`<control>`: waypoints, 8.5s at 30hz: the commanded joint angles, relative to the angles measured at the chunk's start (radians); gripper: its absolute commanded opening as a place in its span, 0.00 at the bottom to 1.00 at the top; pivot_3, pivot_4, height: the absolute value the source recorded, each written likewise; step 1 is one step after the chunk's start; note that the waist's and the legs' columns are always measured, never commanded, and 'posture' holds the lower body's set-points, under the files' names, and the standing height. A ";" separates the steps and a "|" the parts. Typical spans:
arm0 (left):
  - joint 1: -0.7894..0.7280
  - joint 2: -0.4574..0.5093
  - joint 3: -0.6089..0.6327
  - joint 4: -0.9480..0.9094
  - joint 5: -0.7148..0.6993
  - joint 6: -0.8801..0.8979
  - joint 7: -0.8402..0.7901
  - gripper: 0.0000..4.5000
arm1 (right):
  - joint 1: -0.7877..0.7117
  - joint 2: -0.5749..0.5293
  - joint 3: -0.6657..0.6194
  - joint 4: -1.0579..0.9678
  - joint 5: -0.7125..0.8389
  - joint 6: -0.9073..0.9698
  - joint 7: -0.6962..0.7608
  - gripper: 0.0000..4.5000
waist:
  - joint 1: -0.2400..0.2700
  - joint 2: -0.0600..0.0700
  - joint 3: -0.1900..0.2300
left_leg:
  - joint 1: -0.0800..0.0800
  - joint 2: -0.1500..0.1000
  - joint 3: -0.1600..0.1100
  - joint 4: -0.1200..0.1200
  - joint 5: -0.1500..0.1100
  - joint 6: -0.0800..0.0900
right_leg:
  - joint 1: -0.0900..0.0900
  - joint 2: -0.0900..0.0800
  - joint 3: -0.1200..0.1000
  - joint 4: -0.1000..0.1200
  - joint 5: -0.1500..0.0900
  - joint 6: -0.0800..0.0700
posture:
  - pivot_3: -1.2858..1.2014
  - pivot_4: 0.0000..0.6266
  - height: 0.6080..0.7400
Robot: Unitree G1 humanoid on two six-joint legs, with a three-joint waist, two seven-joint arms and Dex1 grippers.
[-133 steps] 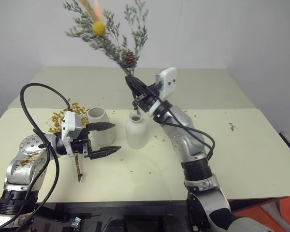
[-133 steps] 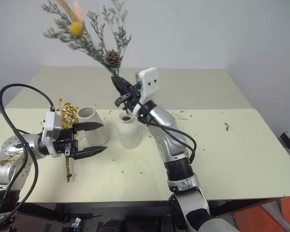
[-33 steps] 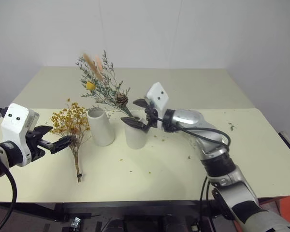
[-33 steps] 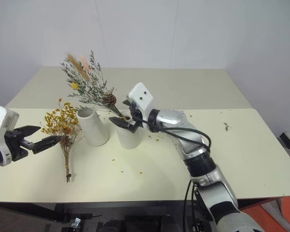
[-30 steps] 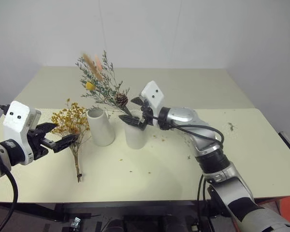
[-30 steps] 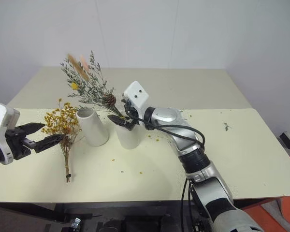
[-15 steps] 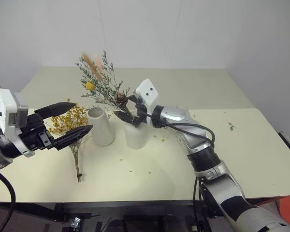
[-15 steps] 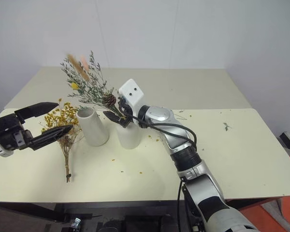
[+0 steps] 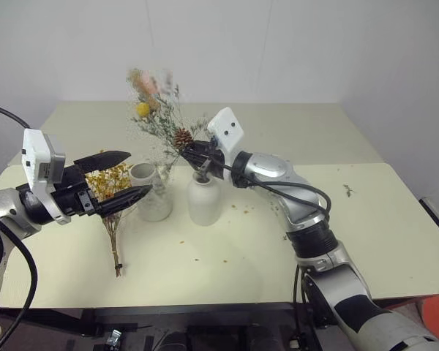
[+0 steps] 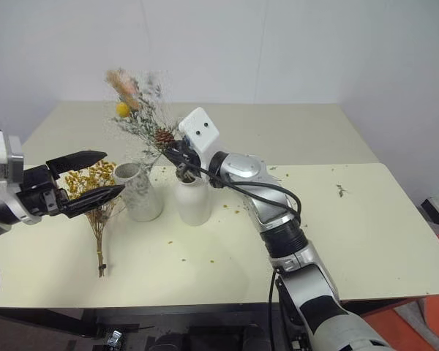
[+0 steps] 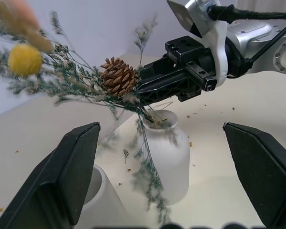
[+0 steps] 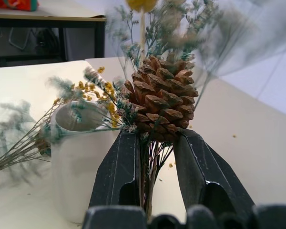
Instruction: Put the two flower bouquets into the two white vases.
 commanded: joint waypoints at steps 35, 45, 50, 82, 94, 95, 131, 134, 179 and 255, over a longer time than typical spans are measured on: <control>-0.227 -0.023 -0.175 0.156 0.070 -0.078 -0.118 1.00 | 0.364 0.225 0.001 -0.152 -0.139 -0.637 -0.295 0.25 | -0.001 0.000 0.000 | 0.000 0.000 0.000 0.000 0.000 0.000 | 0.000 0.001 0.000 0.000 -0.002 0.003 | 0.52 0.24 1.00; -0.239 -0.032 -0.182 0.161 0.078 -0.073 -0.128 1.00 | 0.406 0.225 0.021 -0.068 -0.190 -0.713 -0.315 0.25 | -0.001 0.000 0.000 | 0.000 0.000 0.000 0.000 0.000 0.000 | 0.000 0.001 0.000 0.000 -0.002 0.003 | 0.52 0.24 1.00; -0.242 -0.031 -0.184 0.165 0.082 -0.074 -0.134 1.00 | 0.418 0.220 0.025 -0.038 -0.210 -0.753 -0.313 0.25 | -0.001 0.000 0.000 | 0.000 0.000 0.000 0.000 0.000 0.000 | 0.000 0.001 0.000 0.000 -0.002 0.003 | 0.52 0.24 1.00; -0.219 0.006 -0.150 0.172 0.110 -0.068 -0.150 1.00 | 0.570 -0.302 -0.199 -0.552 0.275 -0.221 0.129 0.99 | 0.002 -0.001 0.000 | 0.002 0.000 0.000 0.001 0.000 0.000 | 0.002 0.001 0.001 0.000 -0.004 0.006 | 0.52 0.24 1.00; 0.049 0.072 0.130 -0.028 0.095 0.076 0.033 1.00 | 0.245 -0.481 -0.298 -0.415 0.573 0.004 0.339 0.99 | 0.002 -0.001 0.000 | 0.003 0.001 0.000 0.000 0.000 0.000 | 0.003 0.001 0.001 0.000 -0.004 0.007 | 0.52 0.24 1.00; 0.076 0.076 0.163 -0.050 0.096 0.109 0.065 1.00 | 0.201 -0.476 -0.291 -0.386 0.572 0.003 0.350 0.99 | 0.002 -0.001 0.000 | 0.002 0.001 0.001 0.001 0.000 0.000 | 0.002 0.000 0.001 0.000 -0.004 0.007 | 0.52 0.24 1.00; -0.216 -0.029 -0.047 0.253 -0.006 0.993 0.826 1.00 | -0.345 -0.138 0.023 0.277 0.071 -0.309 0.573 0.99 | 0.002 -0.001 0.000 | 0.001 0.000 0.000 -0.001 0.000 -0.004 | -0.001 -0.001 0.000 0.003 0.001 -0.001 | 0.52 0.24 1.00; -0.247 -0.052 -0.066 0.309 0.004 0.993 0.848 1.00 | -0.340 -0.139 0.018 0.271 0.068 -0.298 0.572 0.99 | 0.002 -0.001 0.000 | 0.002 -0.001 0.000 -0.001 0.000 -0.004 | -0.001 -0.001 0.000 0.004 0.001 -0.001 | 0.52 0.24 1.00; -0.725 -0.136 -0.099 0.296 0.216 0.374 0.527 0.01 | -0.201 -0.141 0.024 0.060 0.055 -0.176 0.491 1.00 | 0.000 -0.002 0.000 | 0.001 -0.003 -0.001 -0.001 0.001 -0.007 | -0.002 -0.002 0.000 0.008 0.000 0.000 | 0.52 0.24 1.00; -0.049 -0.312 -0.038 0.046 0.083 -0.082 0.346 0.99 | -0.123 -0.163 0.037 -0.061 0.069 -0.096 0.437 1.00 | 0.002 -0.002 0.000 | 0.001 -0.001 -0.001 0.000 0.001 -0.007 | -0.001 -0.001 0.000 0.008 0.000 0.001 | 0.52 0.24 1.00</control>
